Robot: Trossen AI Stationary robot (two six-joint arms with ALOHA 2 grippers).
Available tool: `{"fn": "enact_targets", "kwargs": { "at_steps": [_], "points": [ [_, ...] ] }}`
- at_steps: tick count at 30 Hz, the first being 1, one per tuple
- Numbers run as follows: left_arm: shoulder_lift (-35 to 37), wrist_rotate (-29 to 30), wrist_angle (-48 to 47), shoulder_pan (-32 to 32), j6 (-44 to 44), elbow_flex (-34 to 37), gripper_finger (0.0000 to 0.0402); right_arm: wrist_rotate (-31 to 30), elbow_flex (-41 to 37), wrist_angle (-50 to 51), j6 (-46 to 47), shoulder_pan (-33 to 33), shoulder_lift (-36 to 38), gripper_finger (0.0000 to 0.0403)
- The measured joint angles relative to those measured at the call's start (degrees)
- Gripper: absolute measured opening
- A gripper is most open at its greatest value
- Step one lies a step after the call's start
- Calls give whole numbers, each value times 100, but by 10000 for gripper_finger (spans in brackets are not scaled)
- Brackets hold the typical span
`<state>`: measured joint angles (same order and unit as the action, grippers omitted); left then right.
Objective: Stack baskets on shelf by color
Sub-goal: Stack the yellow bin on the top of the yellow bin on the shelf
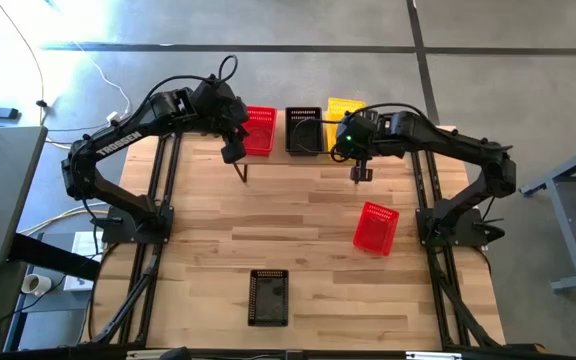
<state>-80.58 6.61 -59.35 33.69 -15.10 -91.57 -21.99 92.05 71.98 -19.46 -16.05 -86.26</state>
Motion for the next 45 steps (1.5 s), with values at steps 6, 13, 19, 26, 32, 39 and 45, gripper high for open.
{"fn": "enact_targets", "kwargs": {
  "at_steps": [6, 13, 19, 26, 32, 39, 45],
  "points": [
    [0, -2, 0, 0, -2, 0, 172, 17, -9, 154, 71, -136, -87, 0],
    [0, -2, 0, 0, -2, 0, 172, 105, -9, 177, 266, -274, -85, 0],
    [0, -2, 0, 0, -2, 0, 172, 209, -9, 196, 243, -273, -85, 0],
    [0, -2, 0, 0, 1, 0, 172, 171, -9, 193, 146, -272, -85, 0],
    [0, -2, 0, 0, -2, 0, 172, 86, -9, 180, 159, -272, -85, 28],
    [0, -2, 0, 0, 1, 0, 172, 100, -9, 44, 162, -268, -83, 83],
    [0, -2, 0, 0, 16, 0, 172, 125, 263, 231, 419, -239, -76, 91]
  ]
}}
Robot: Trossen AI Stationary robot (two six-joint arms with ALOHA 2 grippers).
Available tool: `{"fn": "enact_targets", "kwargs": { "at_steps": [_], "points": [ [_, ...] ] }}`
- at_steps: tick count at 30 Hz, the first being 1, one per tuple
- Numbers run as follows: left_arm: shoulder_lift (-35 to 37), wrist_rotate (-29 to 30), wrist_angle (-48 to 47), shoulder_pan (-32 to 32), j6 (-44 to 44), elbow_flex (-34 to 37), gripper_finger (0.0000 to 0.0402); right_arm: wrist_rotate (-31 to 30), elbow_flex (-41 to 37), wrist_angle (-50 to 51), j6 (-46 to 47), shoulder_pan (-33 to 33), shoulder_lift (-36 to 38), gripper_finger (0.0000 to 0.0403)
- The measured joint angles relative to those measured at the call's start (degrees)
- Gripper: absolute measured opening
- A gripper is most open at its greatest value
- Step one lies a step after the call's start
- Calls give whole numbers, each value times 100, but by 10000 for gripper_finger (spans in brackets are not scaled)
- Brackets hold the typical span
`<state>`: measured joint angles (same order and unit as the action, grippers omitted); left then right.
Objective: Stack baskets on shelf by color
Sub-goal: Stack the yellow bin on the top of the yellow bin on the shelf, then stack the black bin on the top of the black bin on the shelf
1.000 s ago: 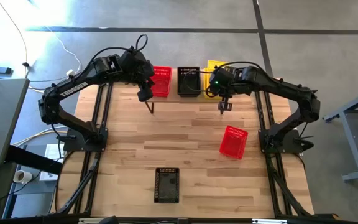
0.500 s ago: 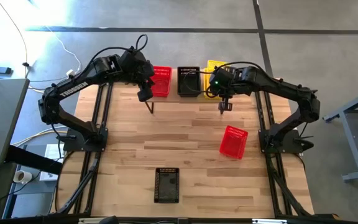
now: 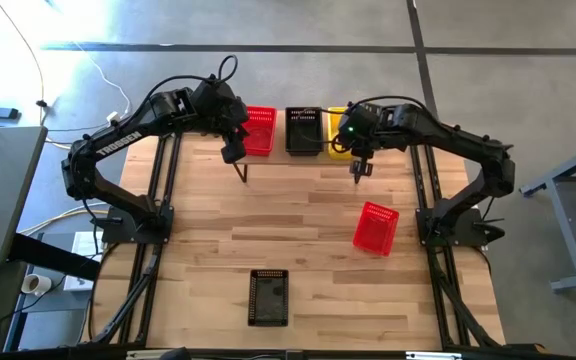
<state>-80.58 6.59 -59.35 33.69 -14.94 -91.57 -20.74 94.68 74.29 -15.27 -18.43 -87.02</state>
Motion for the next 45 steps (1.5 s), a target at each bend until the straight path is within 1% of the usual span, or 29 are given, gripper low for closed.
{"fn": "enact_targets", "kwargs": {
  "at_steps": [4, 9, 12, 15, 20, 27, 31, 38, 41, 45],
  "points": [
    [0, -16, 0, 0, 187, 0, 172, 21, 300, 221, 166, 64, 2, 91],
    [0, -296, -132, -45, 418, 0, 172, 26, 583, 353, 257, 135, 2, 91],
    [0, -538, -147, -204, 655, 0, 172, 18, 759, 383, 492, 171, 2, 91],
    [0, -750, -218, -489, 984, 0, 172, -4, 916, 384, 961, 212, 2, 91],
    [0, -767, -428, -1230, 1643, 0, 172, -5, 1041, 392, 1974, 344, 2, 91],
    [-17, -709, -412, -2564, 2678, 0, 172, -4, 1051, 392, 3072, 573, 0, 91],
    [-52, -264, -411, -3351, 3245, 2, 172, -4, 1051, 392, 3595, 739, 0, 91],
    [-44, 451, -409, -4515, 3939, 2, 172, 18, 1051, 390, 4104, 1000, 0, 91],
    [-51, 638, -407, -4895, 4159, 2, 172, 21, 1051, 390, 4262, 1122, 0, 91],
    [-323, 725, -373, -5327, 4377, 2, 172, 20, 1051, 390, 4506, 1291, 0, 91]
  ]
}}
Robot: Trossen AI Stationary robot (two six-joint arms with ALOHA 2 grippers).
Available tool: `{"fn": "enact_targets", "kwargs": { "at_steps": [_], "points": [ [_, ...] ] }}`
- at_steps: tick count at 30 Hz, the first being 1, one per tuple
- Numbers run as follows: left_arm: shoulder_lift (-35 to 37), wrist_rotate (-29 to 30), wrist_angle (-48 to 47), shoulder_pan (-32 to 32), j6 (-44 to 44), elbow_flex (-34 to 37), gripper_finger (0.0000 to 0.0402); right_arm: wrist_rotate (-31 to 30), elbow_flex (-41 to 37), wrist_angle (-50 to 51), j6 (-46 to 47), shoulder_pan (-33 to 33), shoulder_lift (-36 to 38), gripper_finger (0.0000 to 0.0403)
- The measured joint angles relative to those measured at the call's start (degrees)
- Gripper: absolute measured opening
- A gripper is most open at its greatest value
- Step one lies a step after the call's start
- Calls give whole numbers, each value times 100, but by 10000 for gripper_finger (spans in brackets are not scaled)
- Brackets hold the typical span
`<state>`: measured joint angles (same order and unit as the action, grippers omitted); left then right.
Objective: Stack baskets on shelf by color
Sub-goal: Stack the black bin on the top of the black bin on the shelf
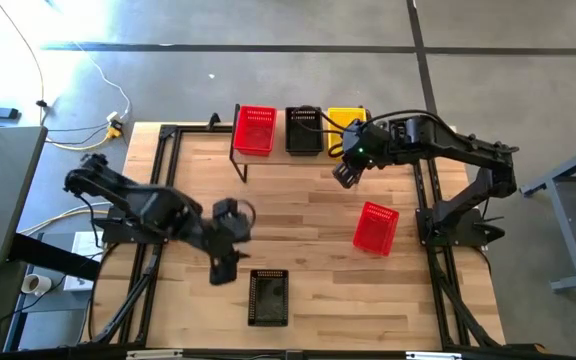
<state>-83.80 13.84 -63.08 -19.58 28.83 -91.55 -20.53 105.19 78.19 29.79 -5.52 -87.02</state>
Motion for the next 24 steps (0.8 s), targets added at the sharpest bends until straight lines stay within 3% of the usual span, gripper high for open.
{"fn": "enact_targets", "kwargs": {
  "at_steps": [11, 24],
  "points": [
    [-1199, 45, 527, -877, 110, -2, 172, -2, 0, -2, 262, 399, -2, 91],
    [-2175, -140, 1147, -1254, 331, -2, 172, 78, 0, 0, 289, 494, -4, 91]
  ]
}}
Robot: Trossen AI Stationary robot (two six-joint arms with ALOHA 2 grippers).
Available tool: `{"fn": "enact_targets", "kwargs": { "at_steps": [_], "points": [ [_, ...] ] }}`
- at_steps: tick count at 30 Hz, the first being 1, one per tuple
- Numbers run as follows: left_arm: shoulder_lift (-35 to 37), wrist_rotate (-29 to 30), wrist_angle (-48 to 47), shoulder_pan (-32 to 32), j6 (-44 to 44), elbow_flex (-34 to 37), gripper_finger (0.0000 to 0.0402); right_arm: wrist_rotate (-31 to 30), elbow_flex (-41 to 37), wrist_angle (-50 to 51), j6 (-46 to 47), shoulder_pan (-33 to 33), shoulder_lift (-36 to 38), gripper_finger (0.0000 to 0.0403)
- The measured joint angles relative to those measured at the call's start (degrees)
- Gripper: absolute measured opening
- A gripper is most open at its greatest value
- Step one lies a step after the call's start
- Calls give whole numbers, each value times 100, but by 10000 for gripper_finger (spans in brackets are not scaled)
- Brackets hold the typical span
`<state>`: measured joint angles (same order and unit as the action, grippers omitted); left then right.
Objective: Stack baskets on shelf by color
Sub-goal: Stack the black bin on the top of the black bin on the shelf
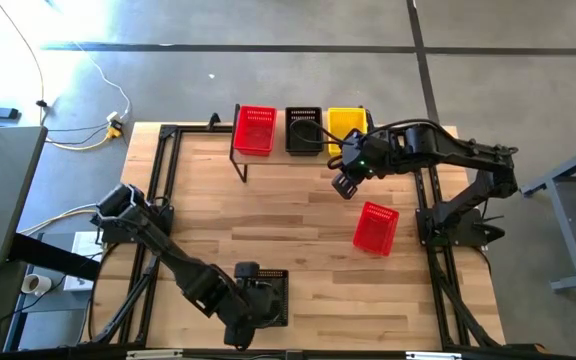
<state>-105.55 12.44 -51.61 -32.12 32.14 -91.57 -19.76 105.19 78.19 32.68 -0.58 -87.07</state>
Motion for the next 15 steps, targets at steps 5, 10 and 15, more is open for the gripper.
{"fn": "enact_targets", "kwargs": {
  "at_steps": [5, 10, 15],
  "points": [
    [-212, 5, -93, 13, 979, 0, 172, 131, 0, 3, 51, 1, 0, 91],
    [-372, 85, -652, 36, 2578, 0, 172, 137, 0, 124, 49, 81, 0, 91],
    [-516, 86, -1381, 35, 4120, 0, 172, 133, -2, 258, 96, 233, 0, 91]
  ]
}}
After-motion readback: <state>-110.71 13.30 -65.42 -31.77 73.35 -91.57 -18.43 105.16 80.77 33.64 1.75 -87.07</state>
